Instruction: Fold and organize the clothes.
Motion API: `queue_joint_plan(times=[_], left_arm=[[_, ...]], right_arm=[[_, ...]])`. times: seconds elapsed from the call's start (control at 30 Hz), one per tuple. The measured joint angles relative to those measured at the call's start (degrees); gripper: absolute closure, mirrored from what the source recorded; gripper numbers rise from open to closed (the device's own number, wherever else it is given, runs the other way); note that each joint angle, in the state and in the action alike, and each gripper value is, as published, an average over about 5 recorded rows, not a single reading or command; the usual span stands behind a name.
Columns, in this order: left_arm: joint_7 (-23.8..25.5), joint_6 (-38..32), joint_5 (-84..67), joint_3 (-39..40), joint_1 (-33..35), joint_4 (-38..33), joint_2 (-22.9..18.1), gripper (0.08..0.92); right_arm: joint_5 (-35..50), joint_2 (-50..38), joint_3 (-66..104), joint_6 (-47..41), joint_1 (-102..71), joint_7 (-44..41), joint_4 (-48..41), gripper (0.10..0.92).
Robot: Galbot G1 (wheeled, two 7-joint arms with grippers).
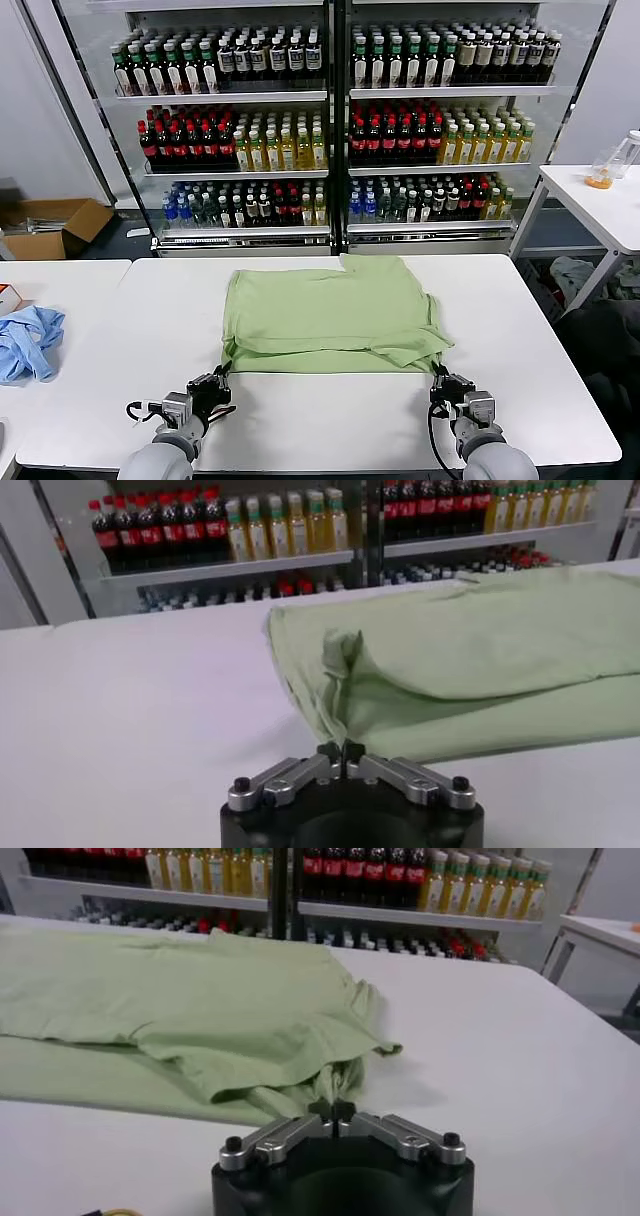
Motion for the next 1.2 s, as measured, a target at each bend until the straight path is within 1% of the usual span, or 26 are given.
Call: queue_joint_plan(times=[0.23, 0.53, 0.87, 0.97, 1.07, 1.2], left_arm=[[0.15, -0.04, -0.2, -1.27, 3.97, -3.29, -0.41, 0.912], [-0.05, -0.03, 1.09, -3.0, 10.9, -9.85, -0.67, 0.912], [-0.41, 1.19, 2.41, -4.9, 19.27, -15.68, -0.11, 0.912], [-0.36, 1.72, 2.74, -5.27, 21.14, -17.05, 0.06, 0.912], [-0.39, 2.24, 2.93, -5.73, 22.58, -18.42, 0.31, 0.896], [-0.84, 2.39, 2.77, -6.64, 23.41, -20.38, 0.77, 0.803]], right_arm=[[-1.84, -0.77, 1.19, 0.88, -5.61, -0.26, 4.65, 0.92], [-4.91, -0.8, 3.08, 2.44, -14.96, -0.48, 10.72, 0.92], [-8.22, -0.14, 4.13, 2.43, -22.14, -0.31, 14.57, 0.911], [-9.17, -0.06, 4.67, 2.41, -23.52, -0.47, 15.72, 0.861], [-9.71, -0.16, 5.41, 2.92, -24.27, -0.58, 16.99, 0.778], [-9.72, -0.7, 6.74, 4.2, -24.35, -0.41, 18.62, 0.657]])
